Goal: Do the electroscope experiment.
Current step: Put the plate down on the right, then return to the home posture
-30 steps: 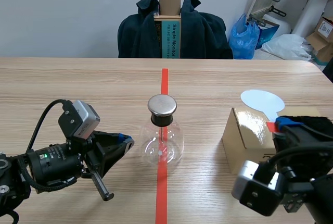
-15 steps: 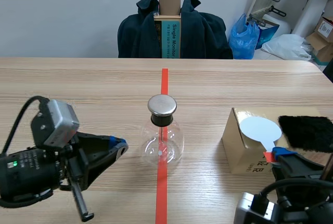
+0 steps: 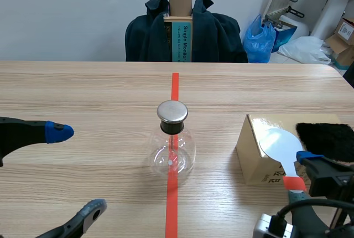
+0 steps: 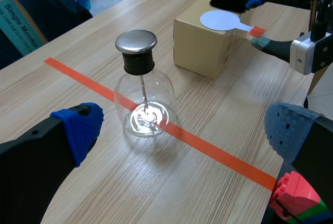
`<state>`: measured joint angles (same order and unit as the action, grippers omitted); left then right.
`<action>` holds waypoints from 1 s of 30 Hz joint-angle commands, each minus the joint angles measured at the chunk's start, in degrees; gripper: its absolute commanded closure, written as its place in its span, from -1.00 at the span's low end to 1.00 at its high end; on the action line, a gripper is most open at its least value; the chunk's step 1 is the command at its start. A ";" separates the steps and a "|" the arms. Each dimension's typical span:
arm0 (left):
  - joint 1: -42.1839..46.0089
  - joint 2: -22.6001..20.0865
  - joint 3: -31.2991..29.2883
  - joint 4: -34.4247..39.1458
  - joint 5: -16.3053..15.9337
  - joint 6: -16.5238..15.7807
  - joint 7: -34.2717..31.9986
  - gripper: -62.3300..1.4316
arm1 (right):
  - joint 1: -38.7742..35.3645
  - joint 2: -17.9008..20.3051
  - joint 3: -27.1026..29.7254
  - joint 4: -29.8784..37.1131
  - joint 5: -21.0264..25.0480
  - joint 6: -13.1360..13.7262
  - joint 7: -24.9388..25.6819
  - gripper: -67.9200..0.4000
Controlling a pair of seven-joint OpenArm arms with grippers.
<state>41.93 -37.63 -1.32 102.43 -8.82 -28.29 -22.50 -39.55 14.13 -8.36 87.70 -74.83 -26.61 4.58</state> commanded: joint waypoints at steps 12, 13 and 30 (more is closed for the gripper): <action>-1.68 0.46 0.55 -0.79 -0.17 0.11 -0.59 -1.00 | -6.88 8.28 1.51 3.21 18.47 -5.97 7.04 -0.75; -1.66 0.46 0.55 -0.79 0.04 0.11 -0.59 -1.00 | -8.41 9.09 2.23 3.96 21.00 -5.97 8.61 -0.75; -1.66 0.74 0.55 -0.79 0.11 0.57 -0.57 -1.00 | -10.36 11.58 15.04 25.18 80.00 13.68 26.01 -0.75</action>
<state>40.58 -37.45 -1.15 101.34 -8.12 -28.03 -22.37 -51.48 25.26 5.96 112.05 5.17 -13.41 30.20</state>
